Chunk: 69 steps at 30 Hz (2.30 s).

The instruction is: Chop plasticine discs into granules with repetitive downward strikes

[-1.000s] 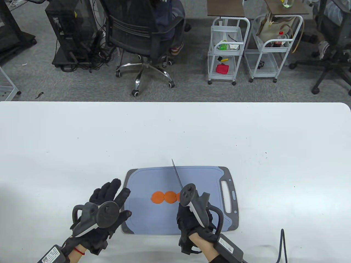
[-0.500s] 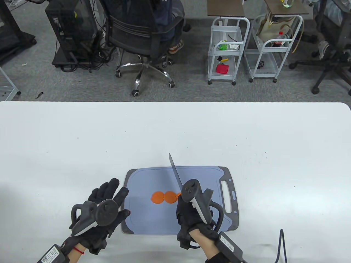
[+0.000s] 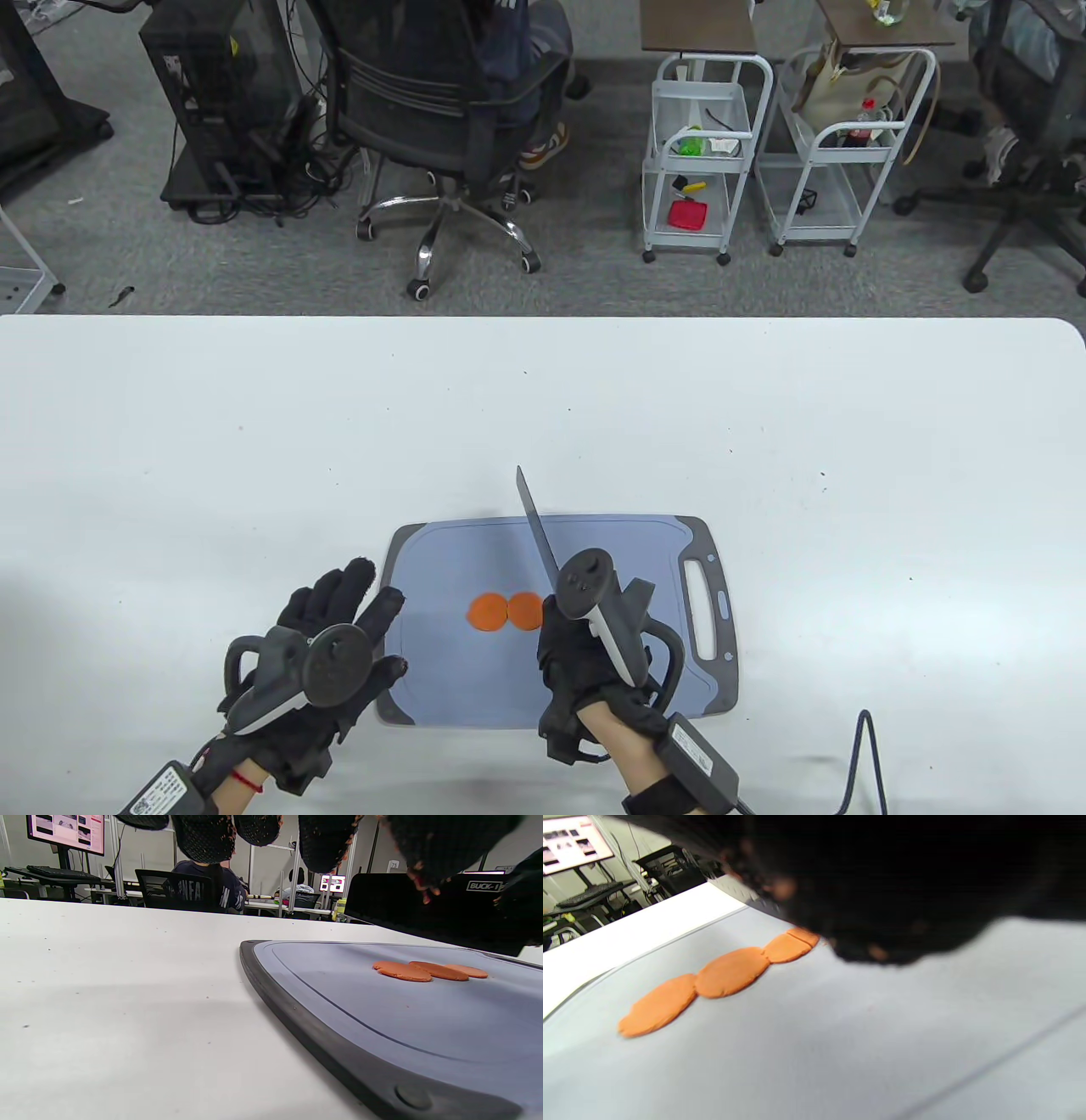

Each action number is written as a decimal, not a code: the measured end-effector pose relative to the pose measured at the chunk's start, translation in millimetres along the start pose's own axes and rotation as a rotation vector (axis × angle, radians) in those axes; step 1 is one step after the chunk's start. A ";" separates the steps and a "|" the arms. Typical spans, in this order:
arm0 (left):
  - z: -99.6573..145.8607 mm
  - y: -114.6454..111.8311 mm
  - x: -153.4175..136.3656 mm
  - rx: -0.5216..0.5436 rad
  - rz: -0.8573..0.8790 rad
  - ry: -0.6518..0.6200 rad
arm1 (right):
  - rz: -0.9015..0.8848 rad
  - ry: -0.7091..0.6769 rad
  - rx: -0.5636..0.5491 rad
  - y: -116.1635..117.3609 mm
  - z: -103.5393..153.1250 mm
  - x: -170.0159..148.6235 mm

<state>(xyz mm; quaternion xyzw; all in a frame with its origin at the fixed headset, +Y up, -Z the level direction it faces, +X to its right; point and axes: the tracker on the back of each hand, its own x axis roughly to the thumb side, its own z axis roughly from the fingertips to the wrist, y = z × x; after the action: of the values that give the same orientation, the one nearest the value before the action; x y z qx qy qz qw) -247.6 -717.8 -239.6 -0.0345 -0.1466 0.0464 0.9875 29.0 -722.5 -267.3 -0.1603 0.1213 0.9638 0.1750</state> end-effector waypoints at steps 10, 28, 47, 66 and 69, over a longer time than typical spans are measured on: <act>-0.1 -5.5 5.1 -0.037 -0.019 -0.020 | -0.008 0.083 0.026 20.8 -26.5 5.2; 0.8 -7.1 9.5 -0.068 -0.035 -0.032 | -0.026 0.075 0.068 17.7 -30.5 9.9; 4.1 -5.4 8.2 -0.071 -0.043 -0.028 | -0.104 0.067 0.025 6.4 -7.8 11.6; 5.1 -6.2 12.4 -0.088 -0.049 -0.032 | 0.044 0.065 0.004 4.2 5.2 26.2; 4.1 -6.3 10.9 -0.089 -0.045 -0.030 | 0.045 0.071 0.067 18.0 8.1 22.3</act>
<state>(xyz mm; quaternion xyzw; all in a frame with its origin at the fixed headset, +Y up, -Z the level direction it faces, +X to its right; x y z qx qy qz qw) -237.8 -722.6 -232.1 -0.0747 -0.1639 0.0181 0.9835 0.2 -729.9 -264.5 -0.1856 0.1631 0.9567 0.1540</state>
